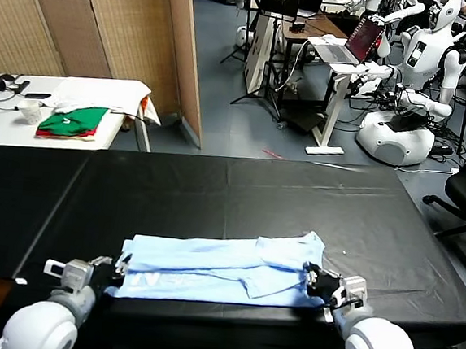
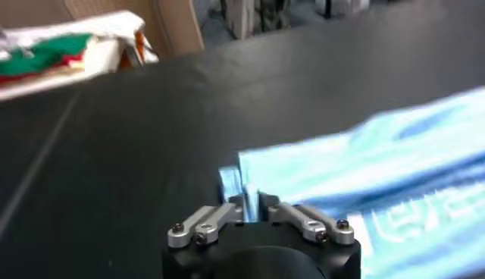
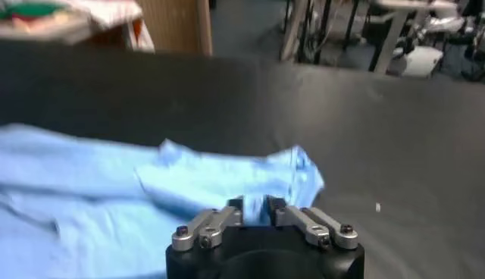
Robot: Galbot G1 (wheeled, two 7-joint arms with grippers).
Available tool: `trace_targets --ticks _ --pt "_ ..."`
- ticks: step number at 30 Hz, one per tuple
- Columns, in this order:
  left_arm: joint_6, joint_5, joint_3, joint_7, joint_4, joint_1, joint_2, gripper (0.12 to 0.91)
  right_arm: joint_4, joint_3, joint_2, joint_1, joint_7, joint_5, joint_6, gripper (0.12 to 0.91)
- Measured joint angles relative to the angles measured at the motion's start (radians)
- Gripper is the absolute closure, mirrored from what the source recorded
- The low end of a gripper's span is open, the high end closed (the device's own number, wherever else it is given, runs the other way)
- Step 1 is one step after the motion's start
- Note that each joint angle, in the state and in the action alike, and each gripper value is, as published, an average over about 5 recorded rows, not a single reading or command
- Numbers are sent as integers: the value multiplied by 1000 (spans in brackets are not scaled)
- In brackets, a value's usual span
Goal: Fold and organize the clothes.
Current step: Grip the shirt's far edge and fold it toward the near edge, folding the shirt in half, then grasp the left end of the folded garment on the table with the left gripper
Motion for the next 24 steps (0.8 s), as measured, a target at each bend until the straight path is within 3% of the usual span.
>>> trace_targets --ticks 3,5,14,21,24 --pt "0 -45 -1 -8 14 -31 -9 160 -44 -9 15 34 4 -5 10 127" --pt "-3 -76 3 -11 28 -52 -15 133 -73 -17 24 53 5 -10 16 121" --pt "-31 -115 33 -7 109 -113 -34 123 -170 -38 57 105 5 -31 26 119" --pt "-42 -95 49 11 173 -139 -43 128 -221 -50 84 125 -3 -42 32 229" --pt "-44 -92 51 14 192 -140 -47 167 -238 -55 93 132 -10 -50 38 328"
